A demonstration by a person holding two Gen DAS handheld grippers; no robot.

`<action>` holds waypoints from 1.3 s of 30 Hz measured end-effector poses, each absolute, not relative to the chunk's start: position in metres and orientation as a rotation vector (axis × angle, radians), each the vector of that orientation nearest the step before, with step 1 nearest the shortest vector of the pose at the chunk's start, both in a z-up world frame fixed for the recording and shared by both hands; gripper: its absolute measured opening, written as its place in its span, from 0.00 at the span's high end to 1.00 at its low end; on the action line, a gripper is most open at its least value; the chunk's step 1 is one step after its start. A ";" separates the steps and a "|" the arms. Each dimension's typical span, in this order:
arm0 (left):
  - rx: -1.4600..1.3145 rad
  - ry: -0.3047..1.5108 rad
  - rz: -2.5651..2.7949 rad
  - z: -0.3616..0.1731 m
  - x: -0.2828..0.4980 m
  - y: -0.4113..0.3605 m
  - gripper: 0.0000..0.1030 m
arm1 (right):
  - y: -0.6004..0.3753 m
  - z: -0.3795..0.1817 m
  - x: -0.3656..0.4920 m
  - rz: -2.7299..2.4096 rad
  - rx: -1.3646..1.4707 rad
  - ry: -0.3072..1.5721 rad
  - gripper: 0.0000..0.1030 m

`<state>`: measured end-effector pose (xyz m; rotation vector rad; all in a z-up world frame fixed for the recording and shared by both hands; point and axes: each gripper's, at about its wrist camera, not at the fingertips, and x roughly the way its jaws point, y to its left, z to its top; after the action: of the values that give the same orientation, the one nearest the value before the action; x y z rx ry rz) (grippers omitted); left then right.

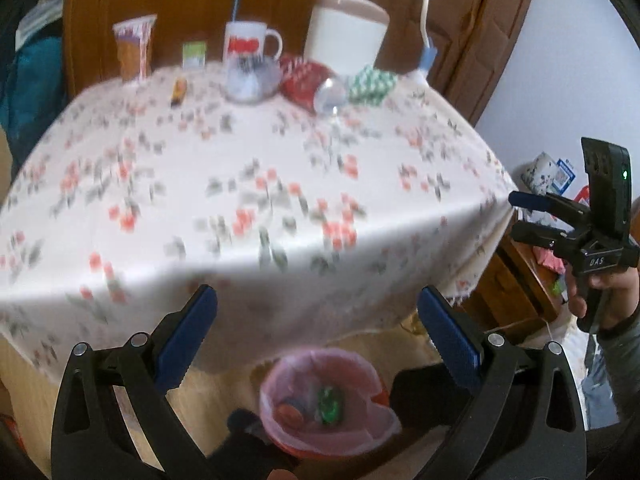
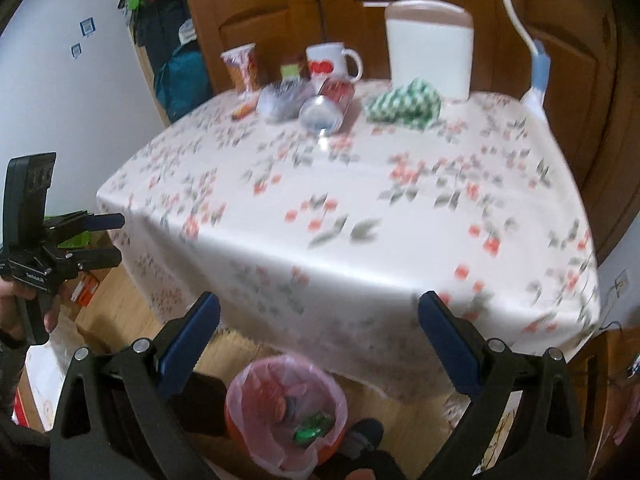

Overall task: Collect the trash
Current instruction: 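Raise both tools from the bin back toward the table, then grasp the clear plastic bag with the left tool while the right tool grasps the striped cloth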

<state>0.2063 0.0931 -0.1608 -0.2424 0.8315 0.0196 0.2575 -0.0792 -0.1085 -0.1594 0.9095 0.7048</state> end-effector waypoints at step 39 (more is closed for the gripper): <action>-0.187 0.790 0.081 -0.152 0.450 0.195 0.06 | -0.011 -0.082 0.482 0.561 -0.127 0.868 0.05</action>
<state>0.4502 0.1954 -0.1522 -0.1873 0.7901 0.0808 0.4822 -0.0109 -0.0823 -0.1274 0.8677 0.5612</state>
